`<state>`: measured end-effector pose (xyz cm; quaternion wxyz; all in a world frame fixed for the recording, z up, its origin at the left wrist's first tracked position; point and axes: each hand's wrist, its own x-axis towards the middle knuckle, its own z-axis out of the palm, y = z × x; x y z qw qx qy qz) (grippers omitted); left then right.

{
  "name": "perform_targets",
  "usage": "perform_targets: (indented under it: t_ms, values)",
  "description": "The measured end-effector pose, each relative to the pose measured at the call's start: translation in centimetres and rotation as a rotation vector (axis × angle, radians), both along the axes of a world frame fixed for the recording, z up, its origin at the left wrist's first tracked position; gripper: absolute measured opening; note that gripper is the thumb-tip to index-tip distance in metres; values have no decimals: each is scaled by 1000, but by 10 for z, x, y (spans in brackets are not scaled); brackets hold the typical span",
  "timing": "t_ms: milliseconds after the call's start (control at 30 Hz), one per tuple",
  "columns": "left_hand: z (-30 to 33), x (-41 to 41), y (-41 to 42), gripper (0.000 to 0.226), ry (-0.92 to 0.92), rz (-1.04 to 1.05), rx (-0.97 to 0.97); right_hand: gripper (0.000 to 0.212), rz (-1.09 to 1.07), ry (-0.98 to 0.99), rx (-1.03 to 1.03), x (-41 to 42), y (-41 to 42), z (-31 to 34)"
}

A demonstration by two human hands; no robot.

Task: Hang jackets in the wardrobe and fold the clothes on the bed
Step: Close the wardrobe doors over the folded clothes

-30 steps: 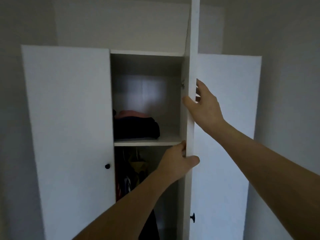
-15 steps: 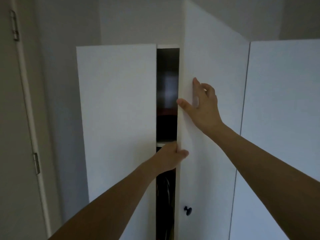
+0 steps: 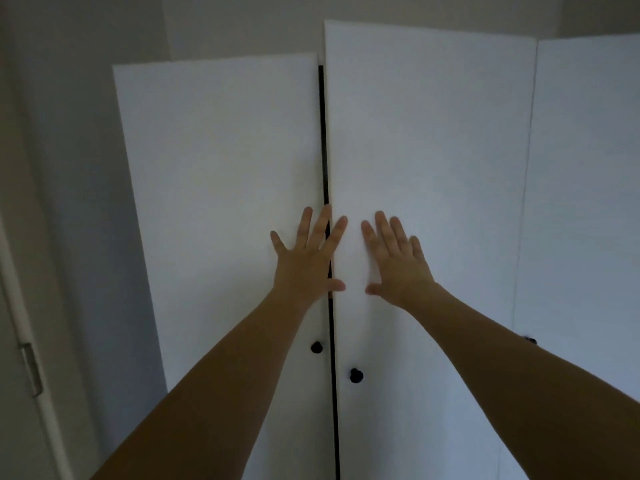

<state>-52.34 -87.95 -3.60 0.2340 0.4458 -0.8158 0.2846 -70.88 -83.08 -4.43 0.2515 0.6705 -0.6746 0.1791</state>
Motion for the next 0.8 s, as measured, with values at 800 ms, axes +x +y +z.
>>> perform_targets:
  t_ms: [800]
  values:
    - [-30,-18,-110,101,-15,1,-163,132,-135,99,36,-20,-80,-21]
